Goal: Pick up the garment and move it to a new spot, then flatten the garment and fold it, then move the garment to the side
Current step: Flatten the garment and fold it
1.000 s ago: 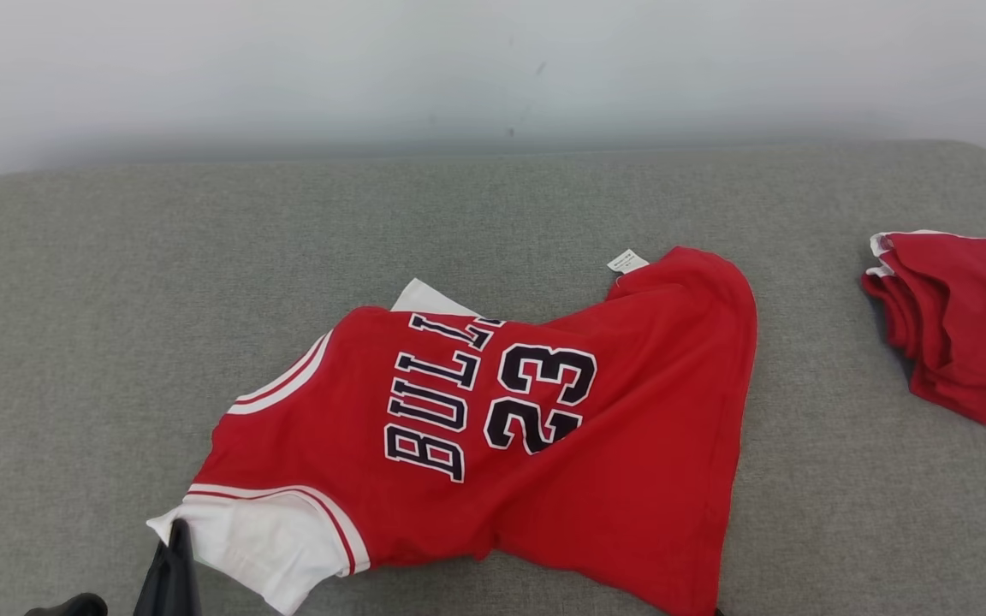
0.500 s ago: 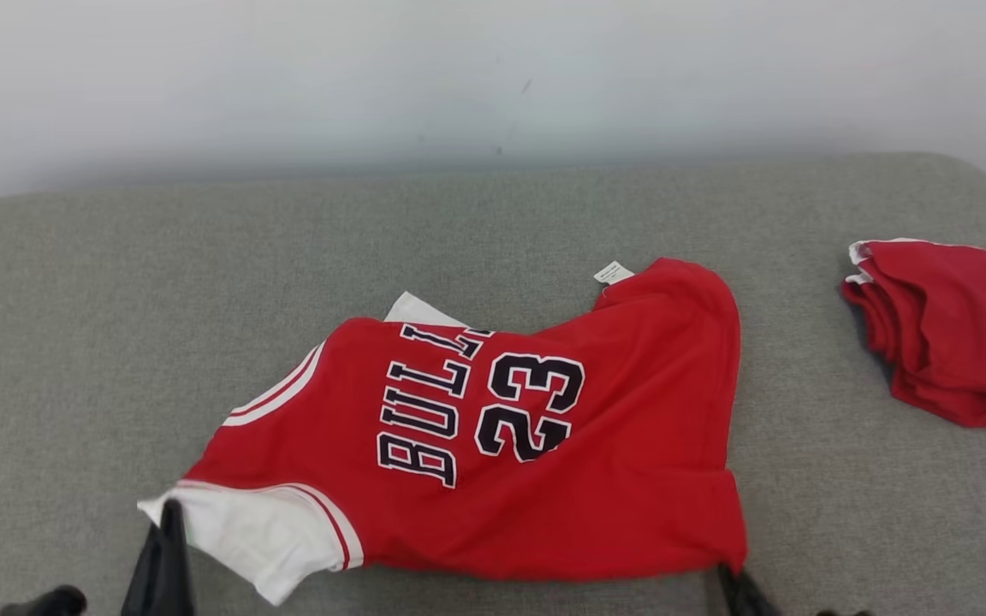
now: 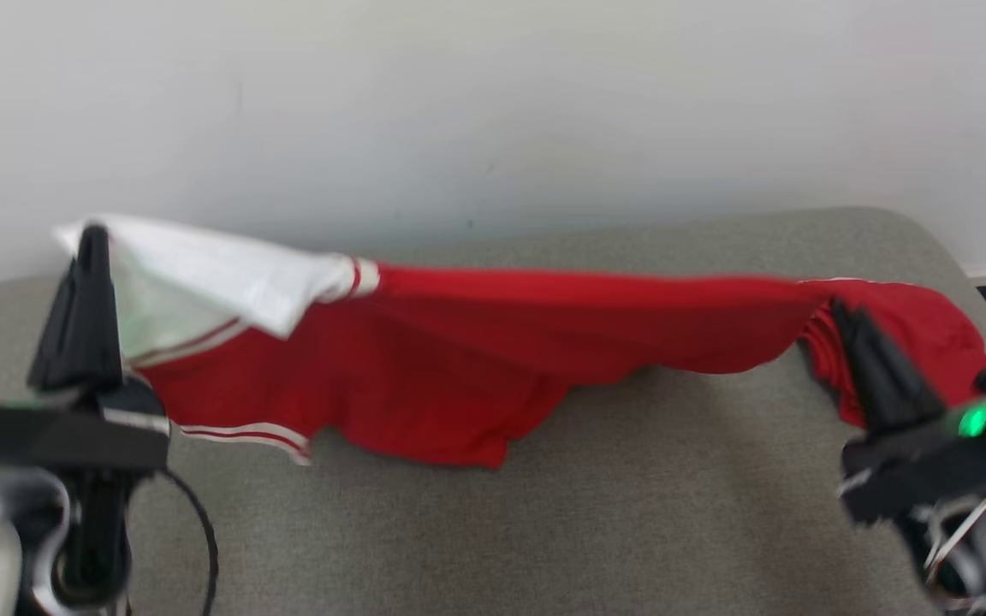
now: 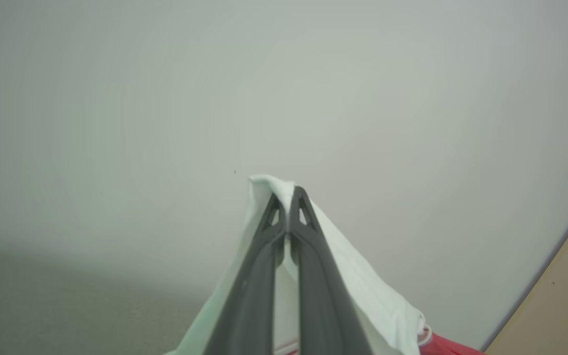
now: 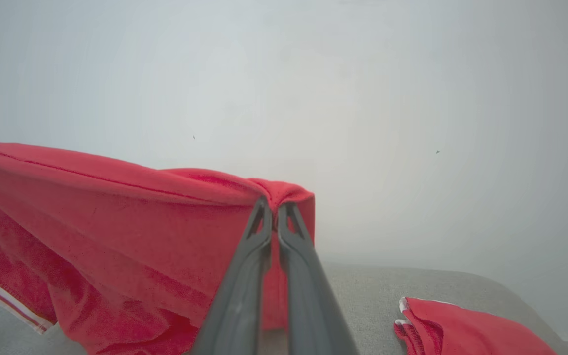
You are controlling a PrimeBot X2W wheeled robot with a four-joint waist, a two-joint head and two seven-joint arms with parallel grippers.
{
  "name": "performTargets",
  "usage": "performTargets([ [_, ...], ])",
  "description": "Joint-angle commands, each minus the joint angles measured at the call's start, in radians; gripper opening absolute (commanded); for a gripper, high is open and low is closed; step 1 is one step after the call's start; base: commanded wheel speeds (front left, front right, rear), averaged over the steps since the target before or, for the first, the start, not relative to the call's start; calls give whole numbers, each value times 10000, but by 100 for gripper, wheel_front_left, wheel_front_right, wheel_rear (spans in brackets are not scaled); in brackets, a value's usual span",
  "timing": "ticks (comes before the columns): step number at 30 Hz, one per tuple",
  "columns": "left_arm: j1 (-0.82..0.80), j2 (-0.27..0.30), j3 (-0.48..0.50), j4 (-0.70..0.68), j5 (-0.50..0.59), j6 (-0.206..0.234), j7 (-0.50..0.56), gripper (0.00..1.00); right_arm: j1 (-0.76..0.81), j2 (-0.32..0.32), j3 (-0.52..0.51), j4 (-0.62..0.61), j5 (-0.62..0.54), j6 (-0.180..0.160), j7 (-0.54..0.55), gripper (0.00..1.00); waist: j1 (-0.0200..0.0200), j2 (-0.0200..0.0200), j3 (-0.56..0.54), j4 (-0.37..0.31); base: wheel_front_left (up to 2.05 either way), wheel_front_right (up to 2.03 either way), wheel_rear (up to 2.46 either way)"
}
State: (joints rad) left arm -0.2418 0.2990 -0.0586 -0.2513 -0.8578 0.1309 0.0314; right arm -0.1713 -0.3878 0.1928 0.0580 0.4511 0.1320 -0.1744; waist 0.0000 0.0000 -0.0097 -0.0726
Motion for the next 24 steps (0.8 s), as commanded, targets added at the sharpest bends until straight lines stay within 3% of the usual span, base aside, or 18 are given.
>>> performTargets([
  [1,-745,111,36,197,-250,-107,260,0,-619,-429,-32,-87,603,-29,469,0,0,0,-335,-123,0,0,0],
  [15,-4505,983,-88,1810,-749,-458,1831,0,-4809,-1954,-123,77,5602,-28,5160,0,0,0,-942,-106,0,0,0],
  [24,-5912,1031,-369,2394,-963,-538,2468,0,-6004,-3041,470,219,6478,-28,6224,0,0,0,-1095,-65,0,0,0],
])
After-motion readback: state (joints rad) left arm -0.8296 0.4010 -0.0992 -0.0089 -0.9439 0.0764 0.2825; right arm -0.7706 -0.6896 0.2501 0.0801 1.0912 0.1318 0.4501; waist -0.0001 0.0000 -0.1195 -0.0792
